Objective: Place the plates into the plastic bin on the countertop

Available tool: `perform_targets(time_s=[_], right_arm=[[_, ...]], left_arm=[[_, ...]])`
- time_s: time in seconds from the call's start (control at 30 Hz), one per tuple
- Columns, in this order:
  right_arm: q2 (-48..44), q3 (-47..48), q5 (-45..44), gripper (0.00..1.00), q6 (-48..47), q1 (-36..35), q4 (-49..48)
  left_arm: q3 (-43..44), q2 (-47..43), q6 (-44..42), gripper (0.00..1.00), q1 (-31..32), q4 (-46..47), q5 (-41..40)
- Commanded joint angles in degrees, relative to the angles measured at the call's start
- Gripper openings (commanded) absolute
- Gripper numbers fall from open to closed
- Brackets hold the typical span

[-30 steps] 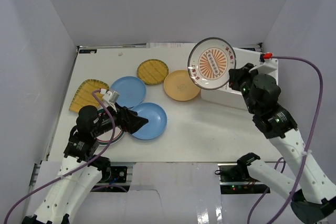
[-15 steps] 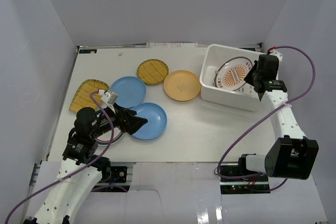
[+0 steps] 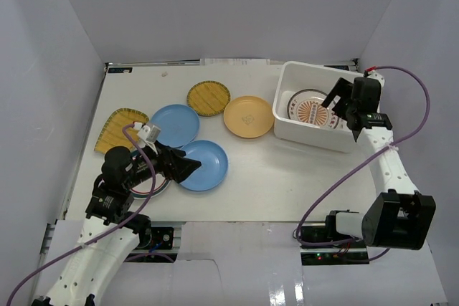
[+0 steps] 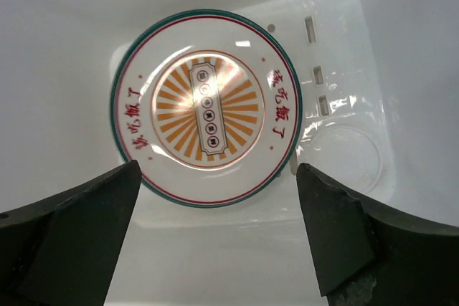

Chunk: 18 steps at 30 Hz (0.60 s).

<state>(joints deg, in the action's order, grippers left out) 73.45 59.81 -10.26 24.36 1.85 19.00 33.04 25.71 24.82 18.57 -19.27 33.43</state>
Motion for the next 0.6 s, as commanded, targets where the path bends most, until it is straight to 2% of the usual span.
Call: perform_targets(time_s=[0.0,0.03,0.07,0.13,0.17,0.23,0.27,0.33,0.37,0.4,0.43,0.5,0.57], right_arm=[[-7.4,3.0,3.8,0.95,-0.5,-3.0,-3.0],[-8.8,2.2,5.2,0.92,0.0,-5.4,-3.7],[-10.4,-0.5,7.3,0.87,1.7,-11.8,-5.4],[-14.2,-4.9,5.4,0.84,4.5,-21.1,-7.5],[-15.4,-7.8,4.5,0.76,9.3,-31.0,-9.6],[-17.3,-18.5,-0.5,0.72,15.3,-40.7,-20.4],[-16.9,-21.2,-2.9,0.7,20.8,-49.9,-24.1],[-12.6,-25.3,-8.5,0.67,25.3,-58.5,-32.2],[-7.8,-24.6,-12.6,0.65,27.7,-65.6,-36.3],[-4.9,-23.3,-14.8,0.64,28.8,-68.8,-37.1],[-2.2,-21.6,-17.8,0.61,30.0,-71.5,-37.7],[6.0,-18.3,-18.6,0.57,32.7,-77.5,-39.5],[13.2,-14.4,-20.5,0.53,33.7,-82.2,-44.9]], left_arm=[[0.6,1.3,-0.9,0.98,0.2,-0.5,-1.3],[0.8,1.6,-0.7,0.98,0.2,-0.6,-1.7],[1.1,1.8,-0.6,0.98,0.2,-0.6,-3.1],[2.3,1.7,-0.6,0.98,0.2,-0.9,-5.9],[2.7,1.4,0.4,0.98,0.2,-1.0,-8.0],[4.7,0.6,1.4,0.98,0.2,-1.1,-15.0],[5.7,0.5,2.1,0.98,0.2,-1.3,-17.2],[9.4,0.5,2.9,0.98,0.2,-2.5,-24.3],[10.9,0.7,3.1,0.98,0.2,-3.1,-26.4],[12.6,0.9,3.1,0.98,0.2,-3.5,-28.9],[15.6,1.4,3.0,0.98,0.2,-4.2,-29.9],[18.5,1.6,2.5,0.98,0.2,-4.9,-30.7],[21.6,1.7,2.3,0.98,0.2,-5.2,-30.6]])
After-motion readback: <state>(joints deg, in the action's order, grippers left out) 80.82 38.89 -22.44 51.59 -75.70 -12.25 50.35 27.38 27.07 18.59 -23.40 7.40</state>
